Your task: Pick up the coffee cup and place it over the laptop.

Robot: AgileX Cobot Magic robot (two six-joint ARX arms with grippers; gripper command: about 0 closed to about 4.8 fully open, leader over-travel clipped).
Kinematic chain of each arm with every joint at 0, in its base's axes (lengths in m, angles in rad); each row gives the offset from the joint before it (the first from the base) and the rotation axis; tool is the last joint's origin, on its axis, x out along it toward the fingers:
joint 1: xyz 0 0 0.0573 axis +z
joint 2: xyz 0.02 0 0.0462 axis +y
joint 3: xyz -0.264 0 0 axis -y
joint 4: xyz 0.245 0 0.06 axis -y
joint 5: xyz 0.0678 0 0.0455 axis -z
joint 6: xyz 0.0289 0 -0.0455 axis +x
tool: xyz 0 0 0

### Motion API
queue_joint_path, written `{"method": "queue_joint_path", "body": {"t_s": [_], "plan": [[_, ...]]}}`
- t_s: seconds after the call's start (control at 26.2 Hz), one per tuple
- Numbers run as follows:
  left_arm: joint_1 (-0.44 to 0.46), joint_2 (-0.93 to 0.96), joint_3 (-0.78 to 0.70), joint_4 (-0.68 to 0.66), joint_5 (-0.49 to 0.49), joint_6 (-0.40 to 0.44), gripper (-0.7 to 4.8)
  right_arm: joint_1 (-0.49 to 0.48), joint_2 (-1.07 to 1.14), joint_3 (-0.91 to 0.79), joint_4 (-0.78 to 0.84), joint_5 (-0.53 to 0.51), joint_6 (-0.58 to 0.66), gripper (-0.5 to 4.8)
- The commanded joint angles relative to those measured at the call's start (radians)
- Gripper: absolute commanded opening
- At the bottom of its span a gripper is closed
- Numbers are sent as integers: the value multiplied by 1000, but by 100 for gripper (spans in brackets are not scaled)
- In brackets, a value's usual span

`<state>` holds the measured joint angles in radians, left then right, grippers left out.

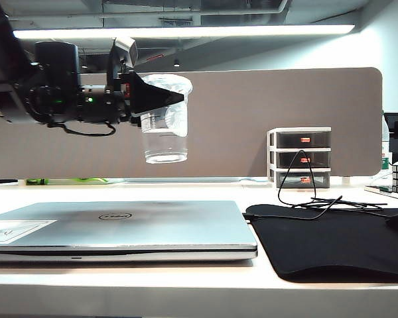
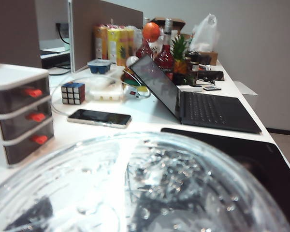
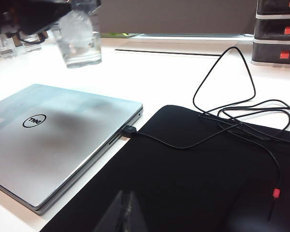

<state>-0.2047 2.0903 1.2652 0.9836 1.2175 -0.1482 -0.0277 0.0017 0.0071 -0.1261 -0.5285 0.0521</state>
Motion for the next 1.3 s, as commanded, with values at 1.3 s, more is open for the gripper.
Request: {"method": "queue_joint_path", "body": {"t_s": [1.3], "plan": [[18,-300,-723,344,-235,201,395,1,-1,-6,34,-61,-26,-6]]}}
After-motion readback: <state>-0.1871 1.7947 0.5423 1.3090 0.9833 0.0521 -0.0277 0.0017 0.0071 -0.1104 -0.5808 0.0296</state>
